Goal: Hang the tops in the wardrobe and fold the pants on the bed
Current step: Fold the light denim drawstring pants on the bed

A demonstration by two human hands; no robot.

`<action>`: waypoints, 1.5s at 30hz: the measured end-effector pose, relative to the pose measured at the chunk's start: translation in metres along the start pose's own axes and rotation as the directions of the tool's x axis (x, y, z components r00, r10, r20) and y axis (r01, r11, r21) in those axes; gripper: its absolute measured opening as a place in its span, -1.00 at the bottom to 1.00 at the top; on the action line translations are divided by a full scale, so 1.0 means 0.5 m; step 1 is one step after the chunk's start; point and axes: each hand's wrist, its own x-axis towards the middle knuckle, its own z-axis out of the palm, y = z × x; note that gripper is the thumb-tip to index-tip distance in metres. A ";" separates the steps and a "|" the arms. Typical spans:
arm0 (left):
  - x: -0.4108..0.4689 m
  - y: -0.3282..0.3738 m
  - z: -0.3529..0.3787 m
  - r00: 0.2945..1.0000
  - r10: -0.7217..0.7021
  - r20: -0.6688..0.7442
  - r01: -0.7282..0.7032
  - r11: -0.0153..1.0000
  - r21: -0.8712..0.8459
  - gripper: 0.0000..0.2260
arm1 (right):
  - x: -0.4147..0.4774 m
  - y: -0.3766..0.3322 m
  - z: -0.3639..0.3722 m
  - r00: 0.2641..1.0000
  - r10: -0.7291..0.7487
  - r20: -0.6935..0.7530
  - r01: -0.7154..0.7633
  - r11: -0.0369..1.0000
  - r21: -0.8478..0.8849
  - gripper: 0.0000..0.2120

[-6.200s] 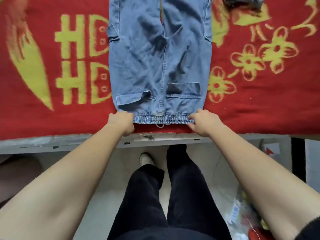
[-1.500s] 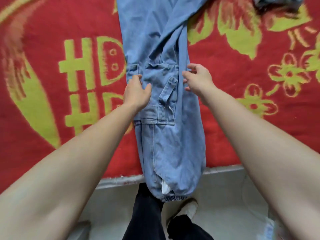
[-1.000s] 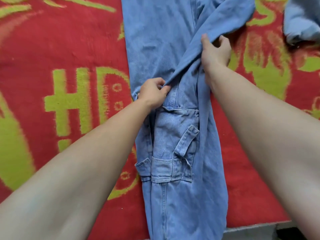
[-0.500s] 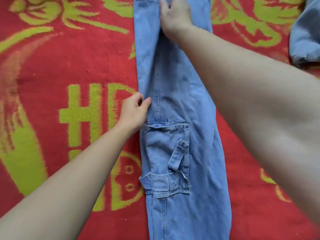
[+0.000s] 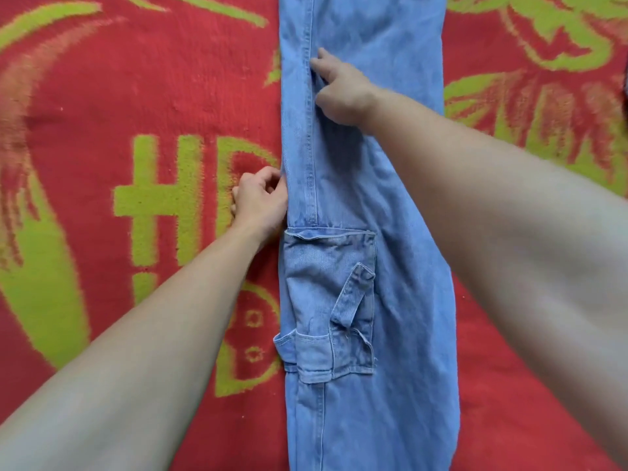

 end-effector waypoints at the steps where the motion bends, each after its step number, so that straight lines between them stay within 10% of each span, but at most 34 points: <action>1: 0.006 -0.003 0.002 1.000 -0.003 -0.004 0.003 1.000 0.017 -0.64 | -0.010 -0.005 -0.007 0.999 0.038 -0.011 -0.036 0.996 0.084 -0.50; 6: -0.013 0.033 -0.015 0.996 -0.086 0.023 0.086 0.996 0.019 -0.34 | -0.140 0.017 0.017 0.872 0.010 -0.490 0.010 0.999 0.037 -0.57; 11: -0.089 0.042 -0.027 0.997 -0.034 0.072 0.024 0.991 0.135 -0.46 | -0.394 0.113 0.119 0.706 0.108 -0.700 -0.139 0.990 0.012 -0.32; 23: -0.556 -0.173 0.025 0.974 -0.198 0.113 0.196 0.980 0.029 -0.43 | -0.928 0.238 0.352 0.557 0.802 -0.217 -0.760 0.597 0.255 -0.21; 28: -0.696 -0.224 0.065 0.981 -0.192 0.002 0.191 0.976 0.105 -0.01 | -1.041 0.260 0.402 0.656 0.732 -0.185 -0.725 0.679 0.114 -0.23; 37: -0.835 -0.329 0.081 0.961 -0.268 0.063 0.256 0.954 0.156 -0.38 | -1.165 0.322 0.492 0.774 0.603 0.193 -0.614 0.640 0.462 -0.25; 41: -0.837 -0.334 0.053 0.933 -0.299 0.199 0.323 0.940 -0.106 -0.34 | -1.196 0.357 0.509 0.807 0.570 0.154 -0.551 0.635 0.542 -0.45; 45: -0.898 -0.324 0.037 0.838 -0.361 0.408 0.461 0.869 -0.178 -0.61 | -1.233 0.334 0.485 0.786 0.553 0.275 -0.533 0.383 0.755 -0.69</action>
